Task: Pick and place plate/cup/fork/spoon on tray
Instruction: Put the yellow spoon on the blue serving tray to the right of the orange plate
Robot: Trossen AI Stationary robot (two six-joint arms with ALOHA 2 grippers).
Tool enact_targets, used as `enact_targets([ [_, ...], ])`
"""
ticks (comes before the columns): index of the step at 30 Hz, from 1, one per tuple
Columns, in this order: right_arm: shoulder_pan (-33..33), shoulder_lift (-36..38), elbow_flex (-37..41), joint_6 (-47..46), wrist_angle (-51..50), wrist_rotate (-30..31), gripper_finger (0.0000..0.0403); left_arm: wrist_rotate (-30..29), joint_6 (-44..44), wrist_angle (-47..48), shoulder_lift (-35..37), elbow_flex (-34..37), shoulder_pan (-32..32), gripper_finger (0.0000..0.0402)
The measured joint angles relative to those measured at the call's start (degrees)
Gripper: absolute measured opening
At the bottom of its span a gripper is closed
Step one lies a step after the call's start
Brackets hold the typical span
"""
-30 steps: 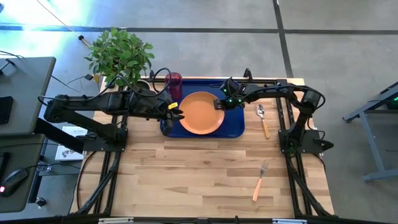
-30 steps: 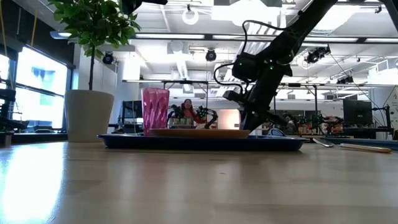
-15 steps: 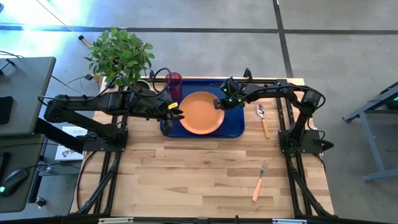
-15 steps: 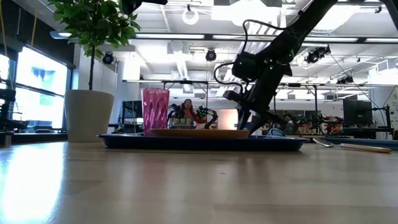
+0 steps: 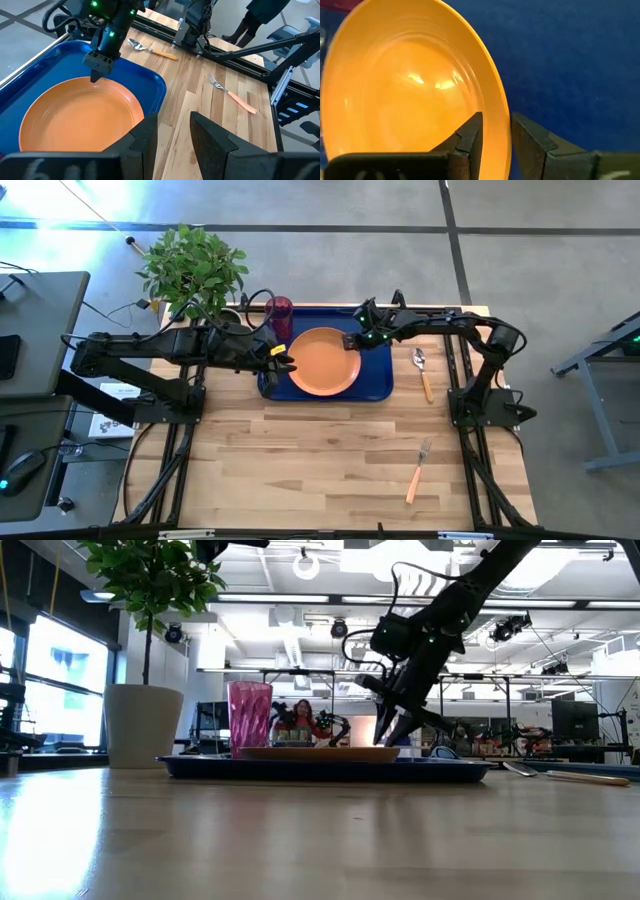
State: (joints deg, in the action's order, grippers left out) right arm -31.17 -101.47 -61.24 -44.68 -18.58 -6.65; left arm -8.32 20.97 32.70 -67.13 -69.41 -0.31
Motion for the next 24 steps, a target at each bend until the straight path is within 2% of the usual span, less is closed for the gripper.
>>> enact_targets([
  [6, 0.02, 0.02, -3.63, 2.84, -4.22, 0.85, 0.0092, 0.0, 0.02, 0.01, 0.0, 0.0, -0.01, 0.0106],
  [11, 0.02, 0.0, -7.26, 5.77, -10.15, 4.35, 0.0092, 0.0, 0.03, 0.01, 0.0, 0.0, -0.01, 0.0106],
  [17, 0.02, 0.0, -12.59, 9.58, -18.66, 7.62, 0.0092, 0.0, -0.04, 0.01, 0.0, 0.0, -0.01, 0.0106],
  [24, 0.47, 0.02, -20.2, 15.02, -29.68, 8.05, 0.0092, 0.0, -0.07, 0.01, 0.0, 0.0, -0.01, 0.0106],
])
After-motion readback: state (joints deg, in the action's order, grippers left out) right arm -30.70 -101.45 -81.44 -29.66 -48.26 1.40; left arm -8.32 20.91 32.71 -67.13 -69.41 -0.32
